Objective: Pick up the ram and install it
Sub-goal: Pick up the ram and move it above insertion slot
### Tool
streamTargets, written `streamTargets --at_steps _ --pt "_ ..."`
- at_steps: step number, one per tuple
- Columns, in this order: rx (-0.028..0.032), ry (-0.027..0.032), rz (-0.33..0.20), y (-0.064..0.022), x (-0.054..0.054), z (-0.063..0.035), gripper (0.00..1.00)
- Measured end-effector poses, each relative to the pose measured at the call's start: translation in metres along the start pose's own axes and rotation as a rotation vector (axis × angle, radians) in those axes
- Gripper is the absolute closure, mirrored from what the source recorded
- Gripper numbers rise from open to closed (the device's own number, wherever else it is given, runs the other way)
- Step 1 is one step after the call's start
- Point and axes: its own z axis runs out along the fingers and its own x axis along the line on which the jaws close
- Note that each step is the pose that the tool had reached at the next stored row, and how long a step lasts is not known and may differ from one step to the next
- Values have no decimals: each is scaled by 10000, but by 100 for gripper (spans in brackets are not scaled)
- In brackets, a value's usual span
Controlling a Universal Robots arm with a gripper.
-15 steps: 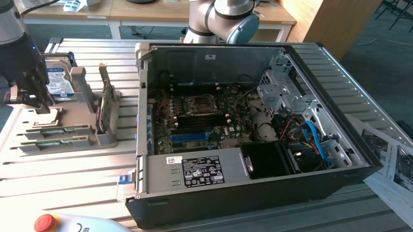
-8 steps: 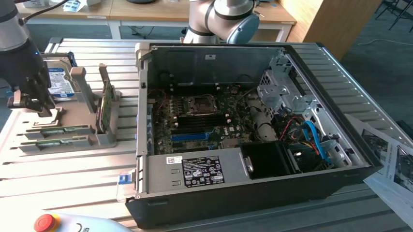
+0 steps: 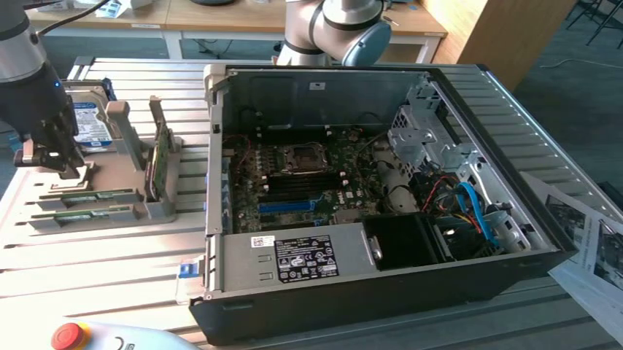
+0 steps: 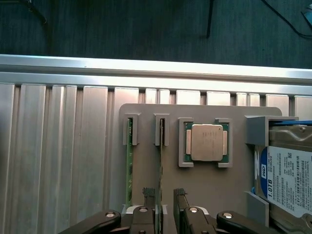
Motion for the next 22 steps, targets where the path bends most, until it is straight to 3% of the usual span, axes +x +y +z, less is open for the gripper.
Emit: streamTargets --at_steps 14,22 --pt "1 0 0 4 171 -3 71" --pt "2 -1 -1 -6 188 -3 71"
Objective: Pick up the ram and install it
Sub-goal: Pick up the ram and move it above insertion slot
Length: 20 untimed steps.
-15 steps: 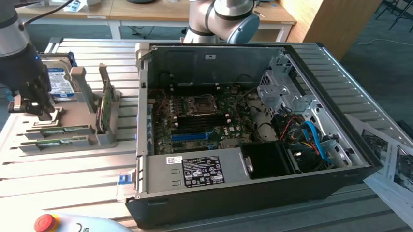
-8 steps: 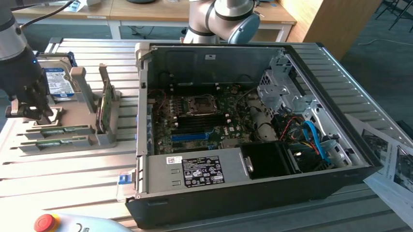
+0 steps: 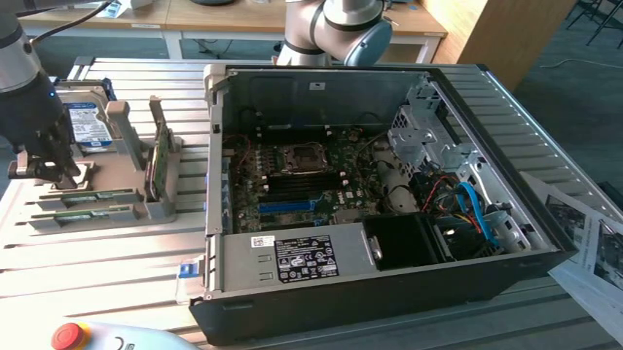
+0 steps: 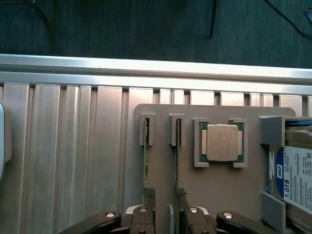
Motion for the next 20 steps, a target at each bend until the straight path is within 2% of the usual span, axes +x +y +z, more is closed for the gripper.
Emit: streamTargets --at_steps 20 --pt "-52 -1 3 -174 41 -9 71"
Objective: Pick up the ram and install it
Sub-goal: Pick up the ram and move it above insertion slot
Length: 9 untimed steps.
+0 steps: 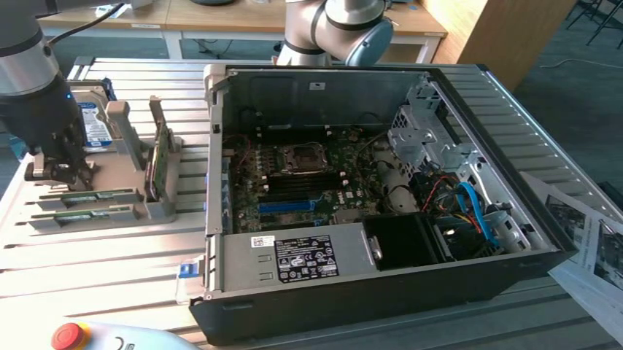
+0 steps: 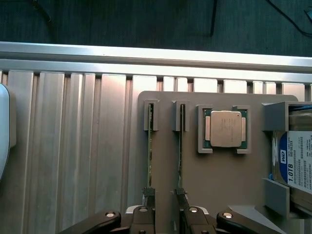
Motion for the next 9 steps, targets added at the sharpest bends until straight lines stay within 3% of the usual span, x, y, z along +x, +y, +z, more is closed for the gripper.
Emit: streamTargets --at_steps 9 --pt "-1 0 0 -6 0 6 71"
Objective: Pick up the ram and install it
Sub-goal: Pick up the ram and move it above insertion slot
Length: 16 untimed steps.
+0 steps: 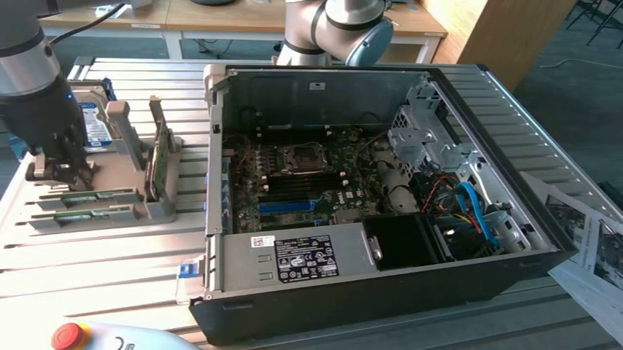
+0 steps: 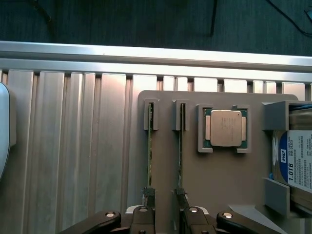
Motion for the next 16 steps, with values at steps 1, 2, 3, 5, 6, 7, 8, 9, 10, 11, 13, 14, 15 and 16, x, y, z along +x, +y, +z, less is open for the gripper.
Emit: streamTargets --at_steps 1,2,3,5,6,7,8,9,10,11,13,14,15,16 --pt "2 -1 0 -1 0 8 71" --pt "1 0 0 0 1 16 71" --pt "1 0 0 -1 1 25 71" --pt "0 0 0 -2 2 47 71" --pt "1 0 0 -2 2 60 71" --pt "1 0 0 -3 3 75 71" --pt "2 0 -1 -3 3 87 71" --pt "2 -1 -1 -3 3 98 71" --pt "1 0 0 -3 3 107 71" --pt "2 0 0 -3 3 117 71" --pt "1 0 0 -4 4 136 71" --pt "1 0 0 -3 5 145 71" --pt "1 0 0 -3 6 156 71" --pt "1 1 0 -3 6 166 71"
